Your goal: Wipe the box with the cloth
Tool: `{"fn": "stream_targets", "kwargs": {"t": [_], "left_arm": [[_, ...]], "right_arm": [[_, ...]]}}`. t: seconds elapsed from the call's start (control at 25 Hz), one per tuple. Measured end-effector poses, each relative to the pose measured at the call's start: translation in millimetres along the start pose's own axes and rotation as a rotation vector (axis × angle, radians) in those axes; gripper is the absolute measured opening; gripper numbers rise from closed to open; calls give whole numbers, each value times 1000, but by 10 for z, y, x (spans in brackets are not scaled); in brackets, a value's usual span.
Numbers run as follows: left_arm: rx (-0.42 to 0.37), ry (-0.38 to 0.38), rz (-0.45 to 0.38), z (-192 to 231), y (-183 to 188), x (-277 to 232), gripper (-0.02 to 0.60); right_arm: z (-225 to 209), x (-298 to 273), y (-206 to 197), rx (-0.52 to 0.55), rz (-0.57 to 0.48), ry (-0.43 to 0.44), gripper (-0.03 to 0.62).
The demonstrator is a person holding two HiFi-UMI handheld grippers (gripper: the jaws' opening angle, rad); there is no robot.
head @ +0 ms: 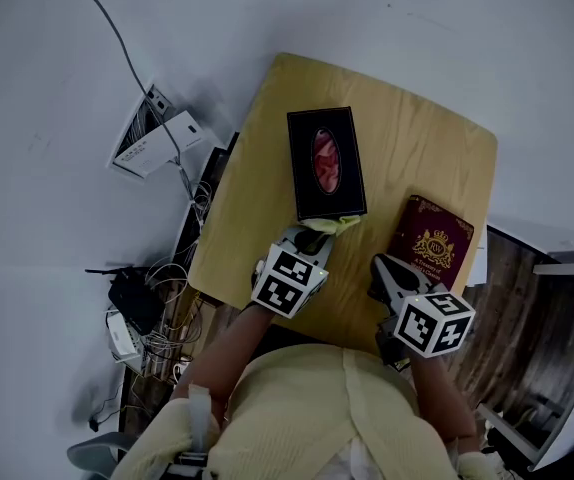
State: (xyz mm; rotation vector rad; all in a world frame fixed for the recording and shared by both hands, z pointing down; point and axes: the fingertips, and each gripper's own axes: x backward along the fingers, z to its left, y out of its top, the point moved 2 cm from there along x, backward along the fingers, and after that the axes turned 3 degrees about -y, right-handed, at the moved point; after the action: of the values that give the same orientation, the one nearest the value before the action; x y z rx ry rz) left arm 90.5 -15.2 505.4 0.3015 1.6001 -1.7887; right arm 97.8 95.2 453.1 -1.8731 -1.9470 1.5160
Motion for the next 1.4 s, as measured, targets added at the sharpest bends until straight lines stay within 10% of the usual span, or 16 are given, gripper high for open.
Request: {"fn": "stream_targets", "kwargs": {"t": [1.0,1.4], "left_arm": [[-126,-261,15,-709,107,-212,29],[-114,-199,-33,-657,57,328,29]], "right_arm": [[-83,175,-48,-27,-27,-38,31],[247,111,71,88,-41,52,31]]}}
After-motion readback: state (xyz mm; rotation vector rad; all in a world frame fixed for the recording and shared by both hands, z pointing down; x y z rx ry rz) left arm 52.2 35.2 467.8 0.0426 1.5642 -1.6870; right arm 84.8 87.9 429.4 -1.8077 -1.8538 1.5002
